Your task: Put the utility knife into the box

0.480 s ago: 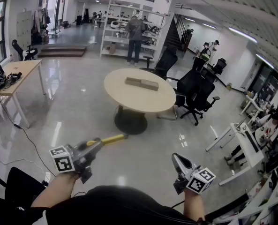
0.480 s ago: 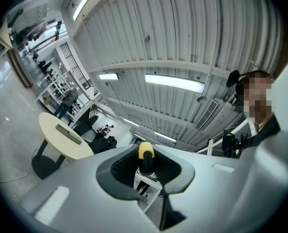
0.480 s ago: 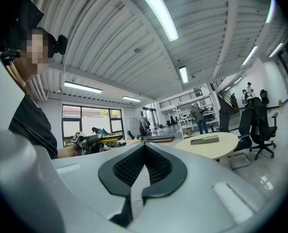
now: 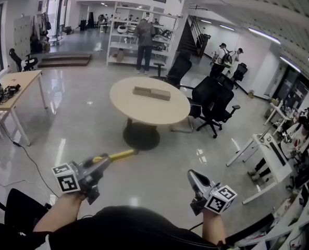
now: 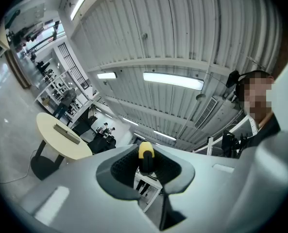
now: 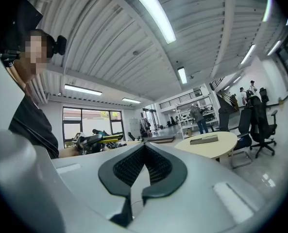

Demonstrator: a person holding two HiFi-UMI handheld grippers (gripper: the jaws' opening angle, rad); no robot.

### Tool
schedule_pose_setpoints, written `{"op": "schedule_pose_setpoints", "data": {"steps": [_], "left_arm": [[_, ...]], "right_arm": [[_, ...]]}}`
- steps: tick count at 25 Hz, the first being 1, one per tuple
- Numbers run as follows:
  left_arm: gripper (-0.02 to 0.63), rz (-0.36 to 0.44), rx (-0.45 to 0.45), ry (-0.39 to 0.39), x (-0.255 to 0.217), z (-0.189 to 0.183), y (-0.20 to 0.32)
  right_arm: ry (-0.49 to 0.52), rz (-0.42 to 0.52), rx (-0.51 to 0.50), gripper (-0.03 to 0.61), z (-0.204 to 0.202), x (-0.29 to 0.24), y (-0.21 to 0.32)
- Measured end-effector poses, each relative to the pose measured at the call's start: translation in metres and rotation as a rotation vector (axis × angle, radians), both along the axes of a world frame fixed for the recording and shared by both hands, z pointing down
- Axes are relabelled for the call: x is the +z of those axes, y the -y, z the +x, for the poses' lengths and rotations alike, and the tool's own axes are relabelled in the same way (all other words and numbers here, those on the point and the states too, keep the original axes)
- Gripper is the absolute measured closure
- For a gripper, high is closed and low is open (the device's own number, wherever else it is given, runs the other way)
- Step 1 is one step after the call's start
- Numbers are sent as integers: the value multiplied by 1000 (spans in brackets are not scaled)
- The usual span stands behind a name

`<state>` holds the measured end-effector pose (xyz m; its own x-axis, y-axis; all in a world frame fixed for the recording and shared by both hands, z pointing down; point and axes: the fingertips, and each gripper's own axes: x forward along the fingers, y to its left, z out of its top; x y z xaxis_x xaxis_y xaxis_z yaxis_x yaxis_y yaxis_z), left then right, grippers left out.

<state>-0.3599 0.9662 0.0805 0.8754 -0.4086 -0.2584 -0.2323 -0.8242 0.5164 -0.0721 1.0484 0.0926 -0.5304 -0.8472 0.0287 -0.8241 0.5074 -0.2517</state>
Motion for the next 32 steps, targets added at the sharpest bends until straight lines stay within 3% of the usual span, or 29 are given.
{"op": "schedule_pose_setpoints", "data": {"steps": [11, 25, 32], "left_arm": [[545, -9, 16, 27, 0, 48, -20], [546, -54, 105, 81, 15, 142, -48], [546, -59, 138, 87, 18, 155, -32]], "right_arm": [[24, -62, -36, 564, 33, 22, -26], [63, -102, -12, 563, 103, 55, -68], [75, -130, -1, 563, 110, 68, -55]]}}
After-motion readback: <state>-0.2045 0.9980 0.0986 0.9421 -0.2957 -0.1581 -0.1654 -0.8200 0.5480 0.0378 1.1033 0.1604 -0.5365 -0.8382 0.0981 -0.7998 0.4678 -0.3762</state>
